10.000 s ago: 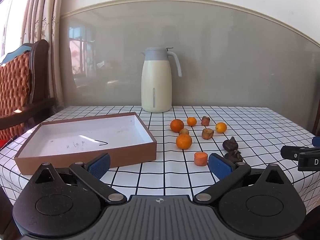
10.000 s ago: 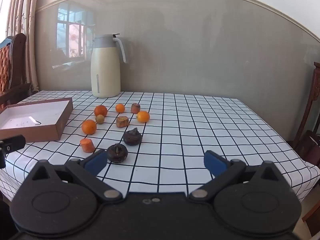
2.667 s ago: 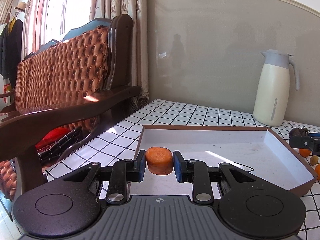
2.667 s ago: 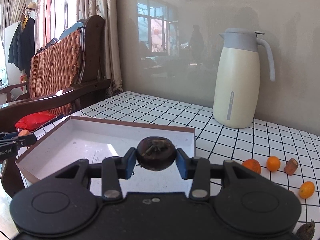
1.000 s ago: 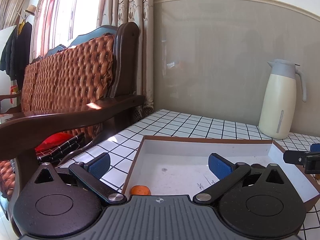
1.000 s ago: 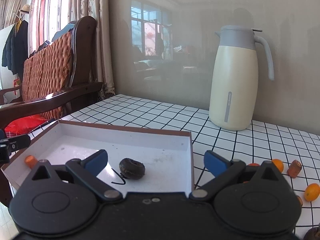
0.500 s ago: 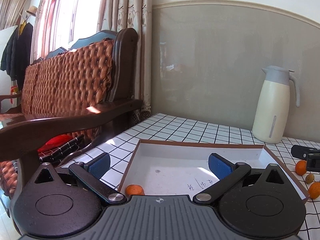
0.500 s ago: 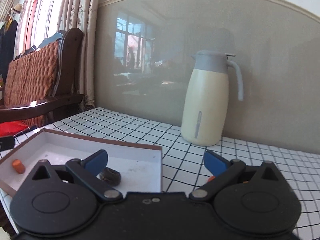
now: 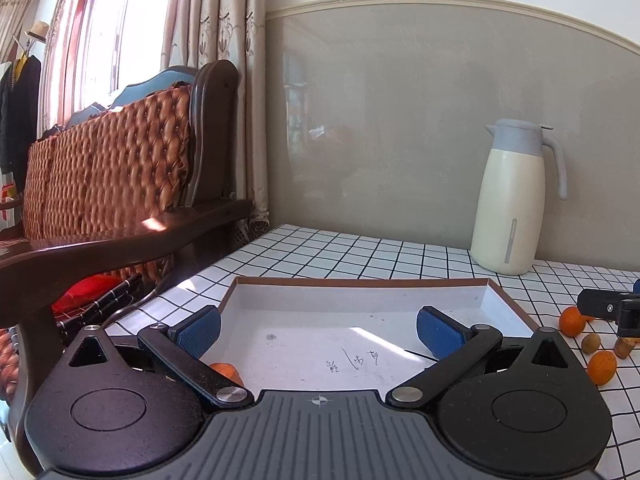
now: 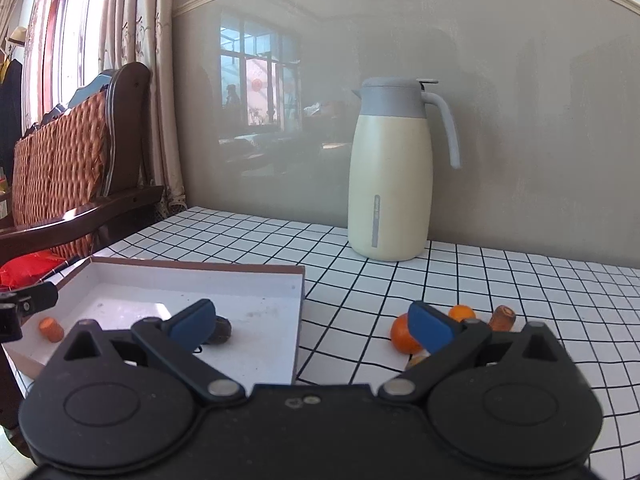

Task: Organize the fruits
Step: 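Withdraw both grippers from the tray back toward the remaining fruits, then grasp the large orange with the left gripper while the right gripper grasps another water chestnut, then carry the orange and water chestnut into the tray and open both grippers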

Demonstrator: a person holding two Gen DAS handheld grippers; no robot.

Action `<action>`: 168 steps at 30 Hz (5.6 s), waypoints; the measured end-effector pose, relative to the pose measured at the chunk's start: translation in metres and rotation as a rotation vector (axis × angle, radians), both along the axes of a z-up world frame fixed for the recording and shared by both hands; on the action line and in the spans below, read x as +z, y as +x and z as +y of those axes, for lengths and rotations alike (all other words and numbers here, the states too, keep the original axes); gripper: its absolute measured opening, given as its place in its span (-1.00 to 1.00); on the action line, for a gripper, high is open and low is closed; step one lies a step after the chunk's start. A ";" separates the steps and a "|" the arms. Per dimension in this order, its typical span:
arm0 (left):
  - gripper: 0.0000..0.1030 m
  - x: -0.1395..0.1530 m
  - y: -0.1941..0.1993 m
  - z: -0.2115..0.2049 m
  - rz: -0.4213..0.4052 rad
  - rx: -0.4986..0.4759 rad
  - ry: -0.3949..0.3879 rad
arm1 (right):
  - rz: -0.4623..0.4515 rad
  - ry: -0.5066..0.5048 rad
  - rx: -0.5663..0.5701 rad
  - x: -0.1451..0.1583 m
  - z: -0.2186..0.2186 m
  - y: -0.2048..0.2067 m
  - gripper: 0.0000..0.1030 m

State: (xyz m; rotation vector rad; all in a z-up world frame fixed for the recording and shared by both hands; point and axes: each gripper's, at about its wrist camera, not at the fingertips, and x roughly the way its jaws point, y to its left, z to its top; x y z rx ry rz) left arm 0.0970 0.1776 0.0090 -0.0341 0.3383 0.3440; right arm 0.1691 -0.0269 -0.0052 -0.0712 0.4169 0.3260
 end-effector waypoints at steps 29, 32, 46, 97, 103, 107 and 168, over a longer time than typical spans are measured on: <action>1.00 -0.012 0.023 -0.133 -0.008 -0.322 0.035 | 0.004 -0.069 -0.170 -0.020 -0.118 -0.043 0.85; 1.00 -0.018 0.023 -0.157 -0.007 -0.354 0.084 | 0.032 -0.050 -0.190 -0.025 -0.132 -0.039 0.85; 1.00 -0.040 0.047 -0.215 0.041 -0.464 0.112 | 0.120 -0.074 -0.198 -0.054 -0.155 -0.021 0.52; -0.28 -0.072 0.100 -0.246 0.250 -0.478 0.089 | 0.216 -0.026 -0.191 -0.068 -0.165 0.015 -0.35; -0.29 -0.069 0.094 -0.245 0.231 -0.490 0.077 | 0.201 -0.017 -0.225 -0.063 -0.171 0.009 -0.35; -0.29 -0.063 0.083 -0.244 0.212 -0.502 0.078 | 0.189 -0.018 -0.231 -0.058 -0.171 0.002 -0.35; -0.29 0.000 -0.002 0.015 0.041 -0.008 0.087 | 0.005 0.004 0.180 0.011 0.039 0.001 -0.35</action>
